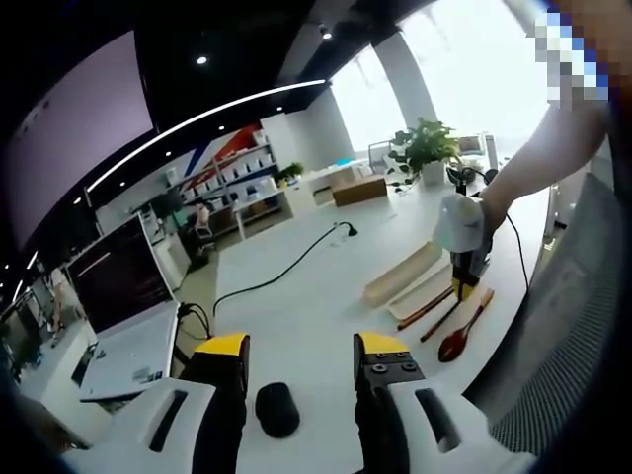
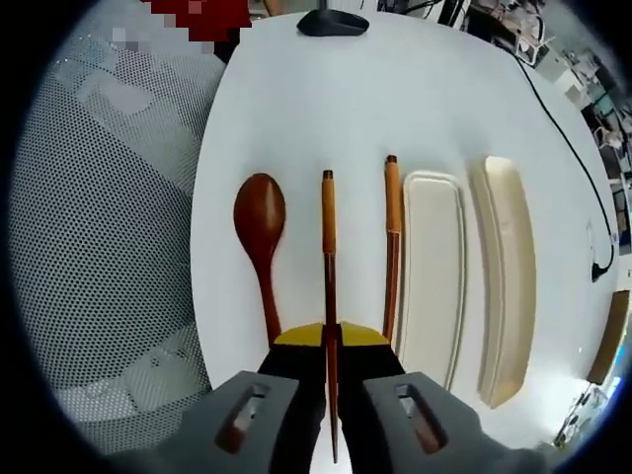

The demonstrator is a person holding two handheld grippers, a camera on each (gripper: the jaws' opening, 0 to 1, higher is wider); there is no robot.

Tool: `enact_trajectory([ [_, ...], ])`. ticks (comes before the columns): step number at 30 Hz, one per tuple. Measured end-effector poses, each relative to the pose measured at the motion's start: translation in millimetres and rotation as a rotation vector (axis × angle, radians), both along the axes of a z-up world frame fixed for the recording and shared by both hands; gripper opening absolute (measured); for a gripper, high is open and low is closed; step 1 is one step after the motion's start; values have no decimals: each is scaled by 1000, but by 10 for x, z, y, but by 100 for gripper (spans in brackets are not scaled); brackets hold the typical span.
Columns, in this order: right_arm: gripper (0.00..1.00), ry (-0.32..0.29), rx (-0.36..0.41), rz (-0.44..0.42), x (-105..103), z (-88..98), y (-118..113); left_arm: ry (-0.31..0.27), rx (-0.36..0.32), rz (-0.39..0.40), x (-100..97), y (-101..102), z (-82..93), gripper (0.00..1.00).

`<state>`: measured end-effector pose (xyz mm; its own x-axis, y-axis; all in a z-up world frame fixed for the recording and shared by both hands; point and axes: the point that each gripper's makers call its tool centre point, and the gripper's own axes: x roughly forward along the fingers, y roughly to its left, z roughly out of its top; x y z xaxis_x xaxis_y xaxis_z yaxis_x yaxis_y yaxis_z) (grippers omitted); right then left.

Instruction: Arrange the utensils inside the cutlery case until each visible utensil rests in its matching compartment.

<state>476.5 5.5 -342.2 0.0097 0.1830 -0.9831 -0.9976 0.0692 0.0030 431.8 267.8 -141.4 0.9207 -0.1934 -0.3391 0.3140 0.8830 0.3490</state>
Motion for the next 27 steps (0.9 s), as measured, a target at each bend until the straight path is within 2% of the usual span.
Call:
enact_trajectory([
  [6,0,-10,3,8,37,61,-12,-1,1,2,0,-2,5,43],
  [16,0,31,-48,9,-36,-187,-62,0,0,4,-2,1,1,43],
  [27,0,37,-62,-8,1,-200,-66,2,-1,6,-1,9,-1,43],
])
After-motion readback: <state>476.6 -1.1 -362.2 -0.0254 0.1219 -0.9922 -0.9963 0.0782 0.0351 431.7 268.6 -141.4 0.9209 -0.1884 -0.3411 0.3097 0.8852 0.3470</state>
